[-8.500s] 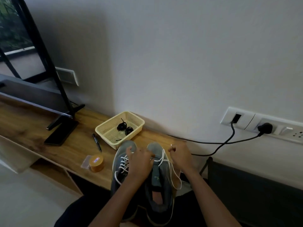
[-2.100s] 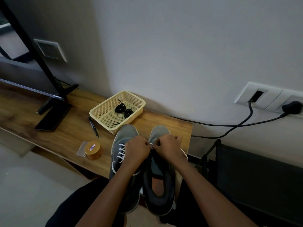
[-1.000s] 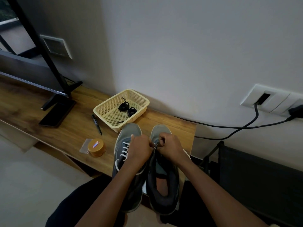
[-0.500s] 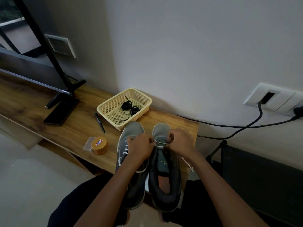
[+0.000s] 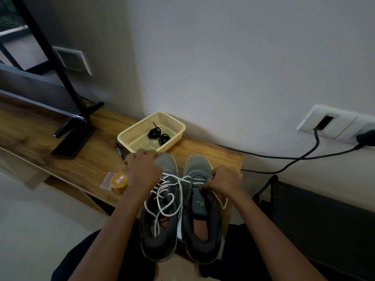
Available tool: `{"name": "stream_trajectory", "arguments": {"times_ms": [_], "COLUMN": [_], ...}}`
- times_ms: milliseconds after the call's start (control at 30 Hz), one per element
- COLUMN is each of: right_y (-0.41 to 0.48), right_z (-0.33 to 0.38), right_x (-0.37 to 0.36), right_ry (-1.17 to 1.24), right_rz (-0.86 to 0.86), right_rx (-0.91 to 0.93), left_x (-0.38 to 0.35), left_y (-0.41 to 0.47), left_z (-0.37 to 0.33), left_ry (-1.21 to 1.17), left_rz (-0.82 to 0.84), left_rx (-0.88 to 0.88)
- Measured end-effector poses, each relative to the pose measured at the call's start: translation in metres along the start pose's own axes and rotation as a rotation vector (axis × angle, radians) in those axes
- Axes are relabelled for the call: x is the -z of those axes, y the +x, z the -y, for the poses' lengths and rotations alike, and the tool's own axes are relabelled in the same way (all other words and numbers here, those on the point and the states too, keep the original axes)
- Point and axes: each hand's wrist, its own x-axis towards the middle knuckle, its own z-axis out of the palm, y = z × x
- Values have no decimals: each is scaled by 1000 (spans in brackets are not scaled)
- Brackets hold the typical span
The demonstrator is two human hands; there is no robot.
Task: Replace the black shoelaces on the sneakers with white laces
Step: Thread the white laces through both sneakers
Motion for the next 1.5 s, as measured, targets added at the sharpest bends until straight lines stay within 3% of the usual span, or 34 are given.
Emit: {"name": "stream_trajectory", "arguments": {"times_ms": [100,200,433,633,767,900,1000,1067,1133,1267,1500], "right_y": [0,0,1,0,1,4,8,10,11,13,18], "right_z": [2,3,2,3,2,-1,-12,-22,-27,-23,-24], "right_x": [1,1,-2,2,0,3,9,12,13,7,3], "right_ry": [0,-12,-57,-49,-38,20,299,352,361,242,135], "right_rz": [5,9,10,33,23,32,-85,-171,-116,81,109], "right_rx": [24,22,-6,-35,-22,-10,-71,-140,-136,60,62], "left_x": [-10,-24,-29,-5,-12,-26,-32,-33,-33,-30,-11], "left_y": [-9,-21,-17,-4,-7,-22,-25,-24,-22,-15,-4], "left_z": [-14,-29,-28,-4,-12,-31,-36,-35,-32,-23,-4], "left_ry": [-33,43,-11,31,-68,0,52,38,-8,-81,-90], "left_rz": [58,109,67,-132,18,99,123,123,119,105,20], "left_rx": [-257,-340,-264,42,-178,-330,-319,-309,-298,-243,-86]}}
